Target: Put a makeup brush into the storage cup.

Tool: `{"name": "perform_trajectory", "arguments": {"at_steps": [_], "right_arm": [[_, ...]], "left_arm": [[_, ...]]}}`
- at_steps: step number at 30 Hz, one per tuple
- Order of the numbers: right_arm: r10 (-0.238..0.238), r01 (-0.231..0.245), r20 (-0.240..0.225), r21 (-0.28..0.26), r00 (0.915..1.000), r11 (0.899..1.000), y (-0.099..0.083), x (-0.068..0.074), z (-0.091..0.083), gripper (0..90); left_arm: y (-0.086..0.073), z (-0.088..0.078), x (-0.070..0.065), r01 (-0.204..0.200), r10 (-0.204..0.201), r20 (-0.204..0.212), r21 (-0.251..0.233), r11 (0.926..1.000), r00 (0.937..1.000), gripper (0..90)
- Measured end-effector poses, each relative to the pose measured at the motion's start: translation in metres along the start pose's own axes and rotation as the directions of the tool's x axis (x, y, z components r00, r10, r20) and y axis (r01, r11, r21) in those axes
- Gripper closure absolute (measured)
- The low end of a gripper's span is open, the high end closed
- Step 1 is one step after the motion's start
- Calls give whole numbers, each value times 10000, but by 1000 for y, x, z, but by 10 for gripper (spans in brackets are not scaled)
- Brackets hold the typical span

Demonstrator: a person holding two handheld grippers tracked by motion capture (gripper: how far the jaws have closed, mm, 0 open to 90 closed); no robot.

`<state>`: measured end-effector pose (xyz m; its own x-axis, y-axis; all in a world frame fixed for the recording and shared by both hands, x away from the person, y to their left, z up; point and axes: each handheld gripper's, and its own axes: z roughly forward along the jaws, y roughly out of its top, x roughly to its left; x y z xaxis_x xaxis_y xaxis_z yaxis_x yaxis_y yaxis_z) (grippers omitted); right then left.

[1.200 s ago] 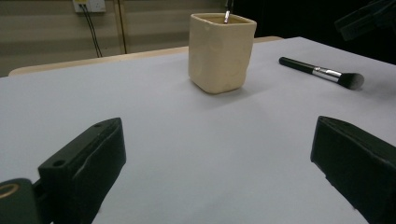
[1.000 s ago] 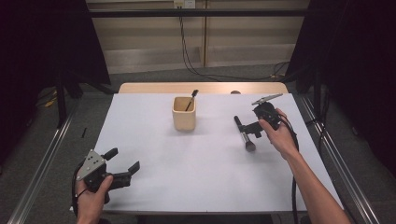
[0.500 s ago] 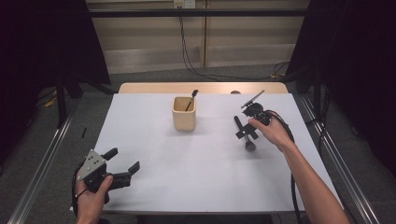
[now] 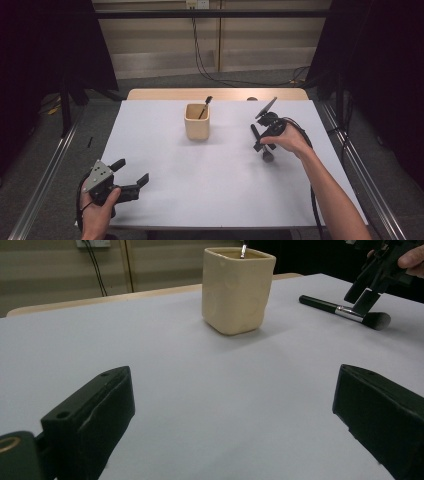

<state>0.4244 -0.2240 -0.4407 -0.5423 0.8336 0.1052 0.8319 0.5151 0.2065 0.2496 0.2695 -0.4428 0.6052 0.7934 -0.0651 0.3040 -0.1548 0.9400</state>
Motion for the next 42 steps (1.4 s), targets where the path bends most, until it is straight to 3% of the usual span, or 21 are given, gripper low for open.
{"name": "perform_trajectory", "arguments": {"at_steps": [5, 10, 18, 24, 33, 42], "right_arm": [[138, -135, -118, 285, 9998, 9995, 2, -1, 4, 348], [149, -150, 35, 447, 9999, 9989, 3, -1, 10, 422], [27, -90, 802, 781, 9968, 9969, 6, 4, 15, 471], [317, -398, 874, 919, 9957, 9950, 8, 5, 15, 505], [613, -703, 931, 977, 9938, 9927, 9, 4, 13, 652], [941, -1047, 992, 1078, 9906, 9886, 11, 3, 13, 713]], "left_arm": [[0, 0, 0, 39, -39, -8, -8, 10000, 10000, 33], [0, 0, 1, 48, -48, -21, -6, 10000, 10000, 33], [0, 0, 1, -61, 61, -35, 71, 10000, 10000, 33], [0, -1, 1, -71, 71, -44, 113, 9999, 10000, 33], [0, 0, 1, -149, 149, -39, 175, 9997, 9999, 33], [0, -1, 2, -170, 172, -85, 240, 9996, 9998, 33]]}}
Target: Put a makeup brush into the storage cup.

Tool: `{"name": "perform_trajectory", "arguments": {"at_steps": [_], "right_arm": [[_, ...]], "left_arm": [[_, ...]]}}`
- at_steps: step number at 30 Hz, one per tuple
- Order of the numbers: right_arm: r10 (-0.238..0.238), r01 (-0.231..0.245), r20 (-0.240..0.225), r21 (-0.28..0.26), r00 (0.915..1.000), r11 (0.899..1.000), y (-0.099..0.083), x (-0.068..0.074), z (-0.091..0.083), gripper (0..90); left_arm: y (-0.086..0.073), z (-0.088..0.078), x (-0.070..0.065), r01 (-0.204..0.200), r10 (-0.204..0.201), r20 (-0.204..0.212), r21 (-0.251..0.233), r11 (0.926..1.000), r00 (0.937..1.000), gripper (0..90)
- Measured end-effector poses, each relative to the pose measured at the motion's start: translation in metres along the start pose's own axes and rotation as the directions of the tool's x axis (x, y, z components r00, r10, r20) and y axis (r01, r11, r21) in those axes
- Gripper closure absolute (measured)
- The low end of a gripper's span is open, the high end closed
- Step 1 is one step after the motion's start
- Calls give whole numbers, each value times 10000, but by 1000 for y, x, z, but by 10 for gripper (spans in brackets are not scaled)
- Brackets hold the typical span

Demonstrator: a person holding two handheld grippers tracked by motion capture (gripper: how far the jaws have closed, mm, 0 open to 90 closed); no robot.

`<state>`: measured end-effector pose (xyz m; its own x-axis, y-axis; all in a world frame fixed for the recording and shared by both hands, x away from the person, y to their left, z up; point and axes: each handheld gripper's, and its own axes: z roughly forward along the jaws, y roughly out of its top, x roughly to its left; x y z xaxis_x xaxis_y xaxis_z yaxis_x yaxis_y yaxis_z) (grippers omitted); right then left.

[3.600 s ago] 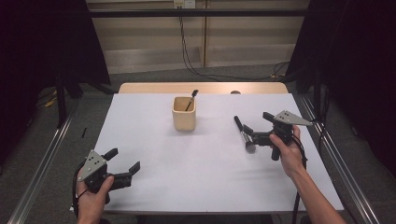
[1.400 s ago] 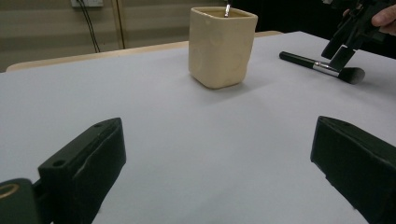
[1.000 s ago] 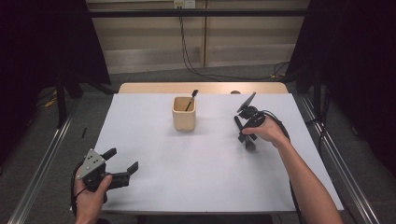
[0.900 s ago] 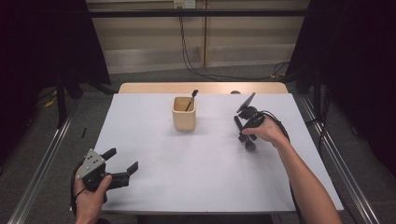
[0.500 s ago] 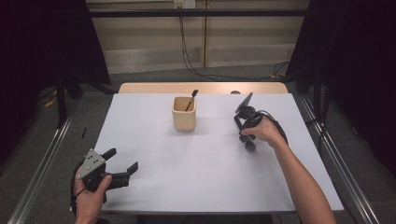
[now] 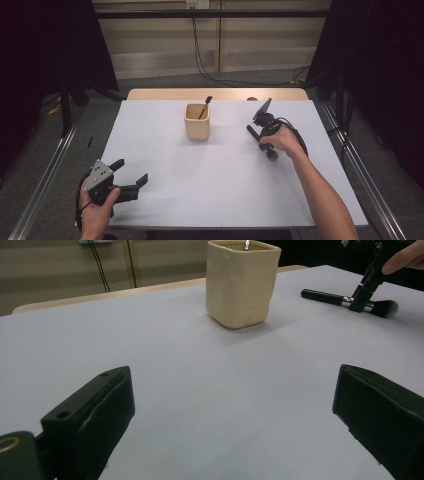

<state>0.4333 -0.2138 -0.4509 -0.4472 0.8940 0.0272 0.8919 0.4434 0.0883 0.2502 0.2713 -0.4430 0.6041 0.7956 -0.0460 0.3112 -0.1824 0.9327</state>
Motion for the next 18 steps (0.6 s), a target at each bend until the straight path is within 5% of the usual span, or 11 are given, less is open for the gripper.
{"name": "perform_trajectory", "arguments": {"at_steps": [18], "right_arm": [[51, -66, -379, -394, 9993, 9992, -8, -9, -7, 716]], "left_arm": [[0, 0, 2, 12, -12, 1, 15, 10000, 10000, 33]]}}
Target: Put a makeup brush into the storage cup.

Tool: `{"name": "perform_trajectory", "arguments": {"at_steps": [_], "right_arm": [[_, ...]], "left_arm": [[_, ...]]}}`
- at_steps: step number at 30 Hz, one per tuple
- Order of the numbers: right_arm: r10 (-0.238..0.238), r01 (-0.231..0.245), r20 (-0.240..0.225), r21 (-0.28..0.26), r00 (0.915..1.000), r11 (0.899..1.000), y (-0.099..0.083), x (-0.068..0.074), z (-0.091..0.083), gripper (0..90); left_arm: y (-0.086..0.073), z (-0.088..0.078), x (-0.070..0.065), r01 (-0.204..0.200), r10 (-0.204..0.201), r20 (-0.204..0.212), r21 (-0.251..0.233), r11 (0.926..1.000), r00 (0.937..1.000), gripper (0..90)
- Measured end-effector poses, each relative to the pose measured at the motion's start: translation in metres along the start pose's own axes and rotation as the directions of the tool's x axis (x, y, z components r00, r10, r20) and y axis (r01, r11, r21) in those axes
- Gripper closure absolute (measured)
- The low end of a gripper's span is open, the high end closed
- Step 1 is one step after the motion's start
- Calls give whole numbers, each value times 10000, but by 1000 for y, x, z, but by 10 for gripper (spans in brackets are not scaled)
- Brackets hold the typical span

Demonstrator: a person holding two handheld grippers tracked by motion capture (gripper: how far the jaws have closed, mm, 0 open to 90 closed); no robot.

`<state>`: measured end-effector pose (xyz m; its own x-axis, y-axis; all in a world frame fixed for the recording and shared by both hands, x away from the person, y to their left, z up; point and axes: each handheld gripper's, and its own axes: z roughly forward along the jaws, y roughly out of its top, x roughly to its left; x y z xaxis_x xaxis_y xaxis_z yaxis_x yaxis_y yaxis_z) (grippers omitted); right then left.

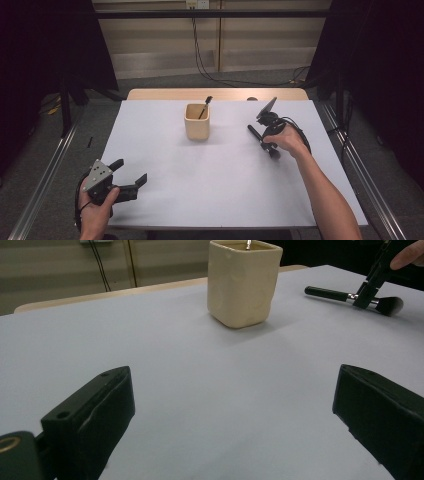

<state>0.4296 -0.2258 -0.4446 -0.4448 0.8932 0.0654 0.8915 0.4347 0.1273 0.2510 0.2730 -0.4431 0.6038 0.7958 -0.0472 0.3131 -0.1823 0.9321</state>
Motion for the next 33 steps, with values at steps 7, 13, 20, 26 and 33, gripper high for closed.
{"name": "perform_trajectory", "arguments": {"at_steps": [7, 13, 20, 26, 33], "right_arm": [[202, -208, -90, -640, 9998, 9977, -9, -5, -9, 717], [338, -365, -229, -1306, 9992, 9908, -16, -9, -14, 716], [50, -175, -481, -2627, 9988, 9647, -28, -7, -25, 717], [-28, -156, -506, -3592, 9987, 9331, -38, -6, -29, 716], [-117, -159, -593, -4449, 9982, 8954, -48, -5, -33, 716]], "left_arm": [[0, 1, -1, -59, 59, 16, 47, 10000, 10000, 34], [0, 0, 0, 12, -12, -10, 74, 10000, 10000, 34], [0, -1, -1, 34, -34, -36, -40, 10000, 10000, 34], [1, -3, 1, 43, -44, -124, -88, 10000, 9999, 34], [1, -4, 3, 71, -73, -131, -138, 9999, 9999, 34]]}}
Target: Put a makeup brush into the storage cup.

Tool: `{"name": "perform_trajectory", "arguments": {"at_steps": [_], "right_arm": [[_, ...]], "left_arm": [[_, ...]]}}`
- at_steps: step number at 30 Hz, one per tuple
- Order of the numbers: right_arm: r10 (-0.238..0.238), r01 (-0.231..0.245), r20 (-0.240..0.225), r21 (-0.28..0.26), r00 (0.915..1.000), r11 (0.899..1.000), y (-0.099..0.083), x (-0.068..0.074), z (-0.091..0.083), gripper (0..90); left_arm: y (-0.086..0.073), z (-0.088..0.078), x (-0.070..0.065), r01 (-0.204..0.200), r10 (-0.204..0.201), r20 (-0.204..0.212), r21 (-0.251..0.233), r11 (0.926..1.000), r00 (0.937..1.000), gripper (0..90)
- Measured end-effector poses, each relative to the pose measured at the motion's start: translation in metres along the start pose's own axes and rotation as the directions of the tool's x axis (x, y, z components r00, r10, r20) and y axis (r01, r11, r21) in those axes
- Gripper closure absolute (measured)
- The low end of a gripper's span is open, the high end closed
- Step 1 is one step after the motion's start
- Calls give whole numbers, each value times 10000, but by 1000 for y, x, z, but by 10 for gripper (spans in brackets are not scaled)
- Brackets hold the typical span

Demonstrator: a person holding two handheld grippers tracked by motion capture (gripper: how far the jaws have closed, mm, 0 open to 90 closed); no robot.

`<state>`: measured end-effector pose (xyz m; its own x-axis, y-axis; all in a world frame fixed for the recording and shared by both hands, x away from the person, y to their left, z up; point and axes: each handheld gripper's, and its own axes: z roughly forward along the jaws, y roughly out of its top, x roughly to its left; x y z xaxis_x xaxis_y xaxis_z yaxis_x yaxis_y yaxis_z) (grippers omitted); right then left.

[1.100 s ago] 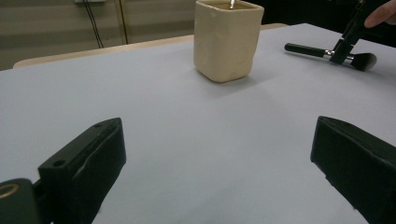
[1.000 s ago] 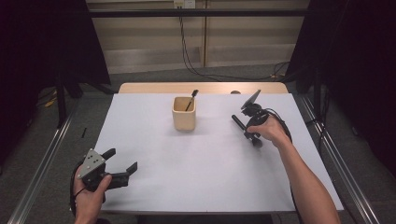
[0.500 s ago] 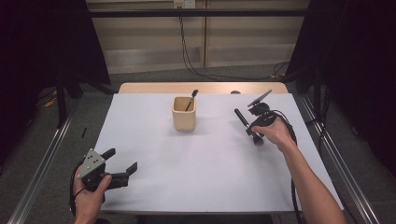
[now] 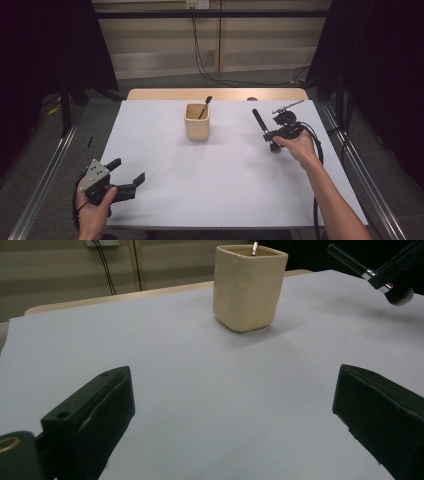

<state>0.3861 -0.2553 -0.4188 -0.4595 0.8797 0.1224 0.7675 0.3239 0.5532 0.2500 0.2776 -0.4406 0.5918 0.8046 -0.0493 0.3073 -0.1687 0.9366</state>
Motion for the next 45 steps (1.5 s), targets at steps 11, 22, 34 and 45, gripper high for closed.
{"name": "perform_trajectory", "arguments": {"at_steps": [11, 22, 34, 45], "right_arm": [[-349, 247, -508, -1882, 9981, 9818, -9, -2, -13, 716], [-437, 195, -780, -2882, 9960, 9574, -19, -4, -25, 716], [-869, 407, -1367, -3099, 9868, 9499, -33, 0, -32, 716], [-1345, 600, -2090, -3285, 9686, 9426, -44, 11, -34, 716]], "left_arm": [[0, -1, 0, 58, -58, -16, -11, 10000, 10000, 34], [-1, -1, 2, 70, -70, -2, 25, 10000, 10000, 34], [0, 0, 1, 26, -26, 88, 18, 10000, 10000, 34], [0, -1, 1, 17, -17, -13, 1, 10000, 10000, 33]]}}
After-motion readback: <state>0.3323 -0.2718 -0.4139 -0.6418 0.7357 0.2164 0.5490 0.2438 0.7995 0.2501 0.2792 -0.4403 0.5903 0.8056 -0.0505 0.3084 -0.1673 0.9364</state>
